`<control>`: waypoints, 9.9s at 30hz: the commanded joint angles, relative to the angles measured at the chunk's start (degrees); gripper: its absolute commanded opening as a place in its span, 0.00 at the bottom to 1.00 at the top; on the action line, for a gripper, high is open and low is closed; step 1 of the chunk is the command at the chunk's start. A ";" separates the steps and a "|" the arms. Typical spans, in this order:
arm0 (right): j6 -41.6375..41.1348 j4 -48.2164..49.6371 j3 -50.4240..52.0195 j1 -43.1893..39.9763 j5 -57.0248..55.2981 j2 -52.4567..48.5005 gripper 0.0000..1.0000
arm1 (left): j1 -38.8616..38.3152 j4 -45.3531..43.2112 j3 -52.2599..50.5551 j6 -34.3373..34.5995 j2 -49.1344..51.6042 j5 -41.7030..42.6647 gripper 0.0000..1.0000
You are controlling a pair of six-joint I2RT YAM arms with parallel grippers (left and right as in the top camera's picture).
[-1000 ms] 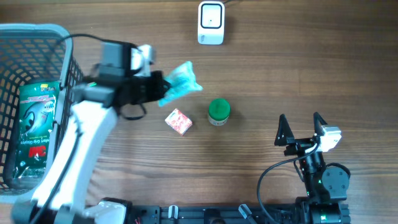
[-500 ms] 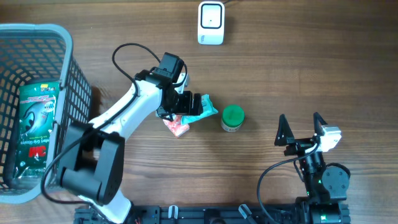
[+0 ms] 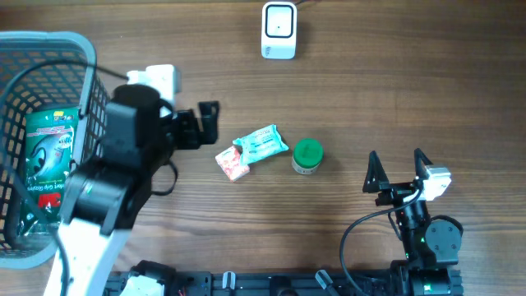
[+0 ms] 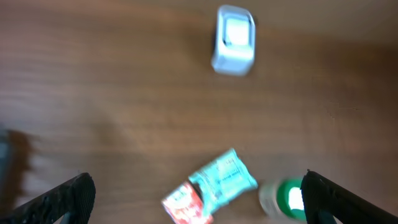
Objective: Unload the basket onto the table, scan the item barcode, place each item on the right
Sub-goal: 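Place the Zappy wipes on the table with the left gripper, then reach the left gripper into the basket and grasp the green 3M pack, then drop the 3M pack onto the table with the left gripper, then reach the left gripper into the basket and grasp the Hansaplast box, then carry the Hansaplast box with the left gripper and set it right of the jar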
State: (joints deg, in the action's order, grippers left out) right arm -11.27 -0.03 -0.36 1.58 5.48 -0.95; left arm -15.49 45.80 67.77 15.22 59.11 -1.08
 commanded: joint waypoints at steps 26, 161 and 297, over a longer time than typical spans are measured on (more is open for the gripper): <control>0.63 0.20 0.04 0.07 -0.39 0.13 1.00 | 25.68 -7.93 4.42 3.96 -12.74 -9.31 1.00; 0.63 0.20 0.07 0.07 -0.39 0.13 1.00 | 1.14 -36.81 -6.14 7.72 34.40 58.90 0.04; 0.63 0.20 0.07 0.07 -0.39 0.13 1.00 | -21.79 -19.37 -7.45 23.19 35.82 2.27 0.44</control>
State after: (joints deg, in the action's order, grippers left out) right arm -11.27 -0.03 -0.36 1.58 5.48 -1.06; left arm -36.86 30.63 60.27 37.71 94.72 -1.52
